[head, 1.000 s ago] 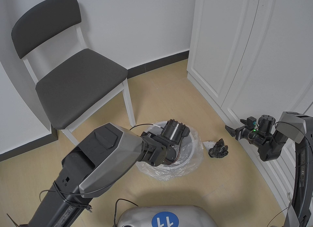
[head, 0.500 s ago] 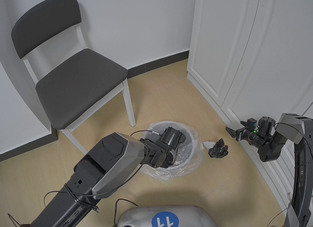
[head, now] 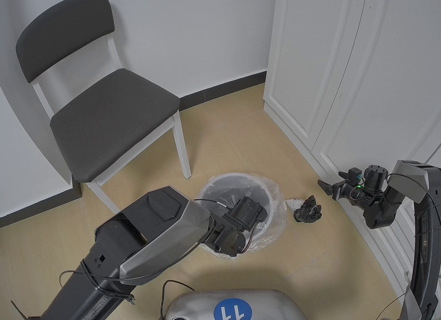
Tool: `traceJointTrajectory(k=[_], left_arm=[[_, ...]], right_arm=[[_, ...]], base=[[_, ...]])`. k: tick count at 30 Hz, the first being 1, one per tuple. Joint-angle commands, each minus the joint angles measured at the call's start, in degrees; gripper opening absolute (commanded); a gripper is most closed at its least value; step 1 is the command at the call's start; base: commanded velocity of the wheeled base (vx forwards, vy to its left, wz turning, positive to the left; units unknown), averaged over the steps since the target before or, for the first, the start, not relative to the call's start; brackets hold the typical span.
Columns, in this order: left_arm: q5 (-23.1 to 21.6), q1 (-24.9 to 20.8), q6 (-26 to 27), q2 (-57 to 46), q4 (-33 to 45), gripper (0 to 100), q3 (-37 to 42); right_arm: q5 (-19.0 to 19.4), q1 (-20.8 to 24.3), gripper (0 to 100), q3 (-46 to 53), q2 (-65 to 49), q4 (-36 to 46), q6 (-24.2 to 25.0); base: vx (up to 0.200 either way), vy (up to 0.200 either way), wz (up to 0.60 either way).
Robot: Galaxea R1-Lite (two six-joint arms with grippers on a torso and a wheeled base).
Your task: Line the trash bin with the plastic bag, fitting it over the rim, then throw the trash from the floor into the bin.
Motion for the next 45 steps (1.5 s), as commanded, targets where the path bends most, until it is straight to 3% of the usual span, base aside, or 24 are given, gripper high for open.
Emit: traceJointTrajectory(k=[1, 13, 21, 26, 27, 31, 38, 45], left_arm=[[-3.47, -2.74, -2.25, -7.69, -0.31, 100, 8.18], [-3.29, -2.13, -2.51, -7.07, -0.4, 100, 3.61], [-2.77, 0.16, -0.05, 3.39, 2.32, 100, -15.37], [-2.77, 1.83, 2.76, 5.67, 3.2, 100, -15.62], [-2.85, 2.71, 5.66, 6.29, 3.2, 100, -15.62], [-3.47, 2.53, 6.45, 6.38, 2.94, 100, -15.62], [-6.28, -0.81, 5.92, 6.29, 0.56, 100, -15.62], [-6.19, -4.41, 4.34, 5.5, -1.37, 100, -15.62]], right_arm=[[0.49, -0.24, 100, 0.13, 0.19, -0.01, -0.04], [0.49, -0.24, 100, -0.14, 0.72, 0.07, -0.04], [0.49, -0.42, 100, -0.75, 1.51, 0.07, -0.04], [0.49, -0.59, 100, -0.75, 1.51, -0.01, -0.04], [0.49, -0.77, 100, -0.93, 1.6, 0.07, -0.04], [0.49, -0.77, 100, -1.19, 1.95, -0.01, -0.04], [0.49, -0.94, 100, -1.28, 2.3, -0.01, -0.04], [1.72, -1.38, 100, -1.28, 2.3, -0.01, -0.04]], base=[[0.0, 0.0, 0.0], [0.0, 0.0, 0.0], [0.0, 0.0, 0.0], [0.0, 0.0, 0.0], [0.0, 0.0, 0.0], [0.0, 0.0, 0.0], [0.0, 0.0, 0.0], [0.0, 0.0, 0.0]])
